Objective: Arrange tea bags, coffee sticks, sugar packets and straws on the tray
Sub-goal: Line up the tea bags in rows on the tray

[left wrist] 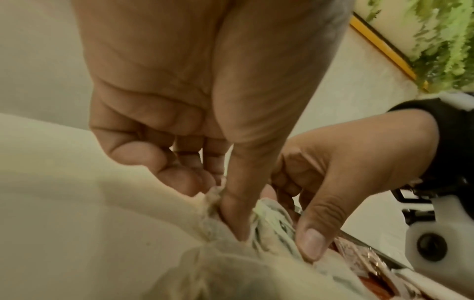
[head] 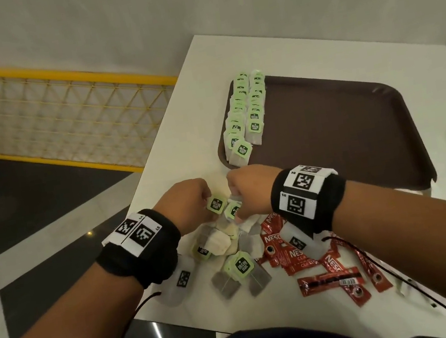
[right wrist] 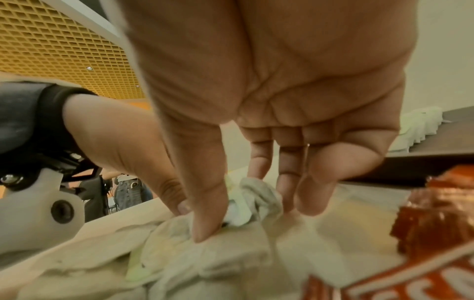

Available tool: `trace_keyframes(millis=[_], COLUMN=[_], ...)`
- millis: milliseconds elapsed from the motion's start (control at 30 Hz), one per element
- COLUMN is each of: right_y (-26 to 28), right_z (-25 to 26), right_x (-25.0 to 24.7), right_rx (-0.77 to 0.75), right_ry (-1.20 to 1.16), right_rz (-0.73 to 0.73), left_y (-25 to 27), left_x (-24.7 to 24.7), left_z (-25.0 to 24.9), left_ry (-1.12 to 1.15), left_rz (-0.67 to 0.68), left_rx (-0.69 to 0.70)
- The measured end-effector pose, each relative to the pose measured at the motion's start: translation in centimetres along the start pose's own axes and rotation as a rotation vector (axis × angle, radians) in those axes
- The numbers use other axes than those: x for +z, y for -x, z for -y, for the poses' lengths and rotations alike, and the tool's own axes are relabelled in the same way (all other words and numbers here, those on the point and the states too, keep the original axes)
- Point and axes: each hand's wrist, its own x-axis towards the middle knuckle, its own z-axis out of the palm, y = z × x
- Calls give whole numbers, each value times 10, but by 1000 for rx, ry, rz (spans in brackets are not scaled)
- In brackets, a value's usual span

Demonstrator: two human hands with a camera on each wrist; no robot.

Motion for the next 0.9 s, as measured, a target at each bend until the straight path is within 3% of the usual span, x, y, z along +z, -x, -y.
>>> trace_keyframes(millis=[267, 500, 667, 800, 900], right_y=[3, 11, 12, 8, 5], right_z=[-12, -32, -39, -43, -44], right_x=[0, -17, -27, -31, -33], right_rx=[20, -16, -45, -36, -29], right_ry=[-353, -698, -834, -866, -904], right_rz=[-96, -53, -46, -126, -201], left_y=[6, -1, -8, -8, -11], left_x=[-10, -14, -11, -13, -14], left_z=[12, 5, -13, -26, -29], left_ry=[449, 687, 765, 1143, 1285], left_rz=[-18, -71, -21, -5, 63], left_rx=[-30, -102, -59, -97, -88])
